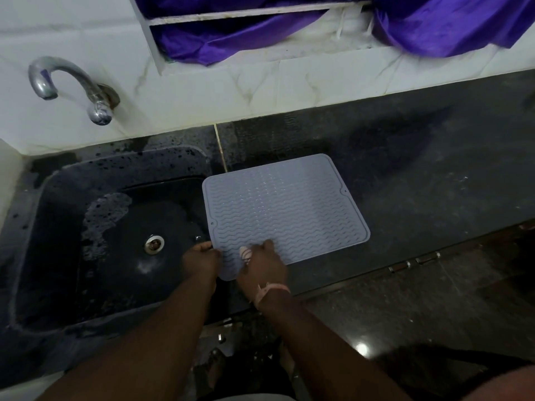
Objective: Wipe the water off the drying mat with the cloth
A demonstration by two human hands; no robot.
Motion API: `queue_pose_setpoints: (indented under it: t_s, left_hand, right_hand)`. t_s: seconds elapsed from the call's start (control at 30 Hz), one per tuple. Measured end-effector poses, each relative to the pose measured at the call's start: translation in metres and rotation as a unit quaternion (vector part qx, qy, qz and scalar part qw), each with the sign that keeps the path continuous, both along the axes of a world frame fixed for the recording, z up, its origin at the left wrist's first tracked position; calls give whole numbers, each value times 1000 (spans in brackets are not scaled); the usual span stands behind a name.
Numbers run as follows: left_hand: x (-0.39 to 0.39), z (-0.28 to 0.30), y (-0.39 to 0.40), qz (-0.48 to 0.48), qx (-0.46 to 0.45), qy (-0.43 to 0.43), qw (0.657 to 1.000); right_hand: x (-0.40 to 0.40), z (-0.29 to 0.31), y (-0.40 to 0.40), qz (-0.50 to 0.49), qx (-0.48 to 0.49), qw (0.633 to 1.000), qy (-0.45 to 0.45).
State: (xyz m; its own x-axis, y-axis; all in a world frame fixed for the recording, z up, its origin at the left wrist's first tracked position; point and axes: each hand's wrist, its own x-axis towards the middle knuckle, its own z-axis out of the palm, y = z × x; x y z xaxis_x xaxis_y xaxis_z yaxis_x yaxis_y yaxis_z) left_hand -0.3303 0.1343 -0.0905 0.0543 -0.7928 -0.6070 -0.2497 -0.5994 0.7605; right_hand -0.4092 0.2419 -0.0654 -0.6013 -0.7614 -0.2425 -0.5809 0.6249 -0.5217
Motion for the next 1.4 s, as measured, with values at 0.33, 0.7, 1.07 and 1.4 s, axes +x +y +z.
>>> queue_pose_setpoints:
  t_s: [0.33,0.7,1.07,1.4]
  left_hand:
    - [-1,-3,-8,20,22,22,999]
    - [-3,-5,-4,-41,-16,-67,997]
    - [5,-1,-14,-47,46,2,998]
    - [1,-9,-17,-18,44,47,998]
  right_hand:
    - [-192,-14,52,-220,1,963,157]
    - [-91,1,26,-130,23,987,91]
    - [-19,3,-14,34,-85,993,-73]
    - [-179,-8,37,-225,14,963,148]
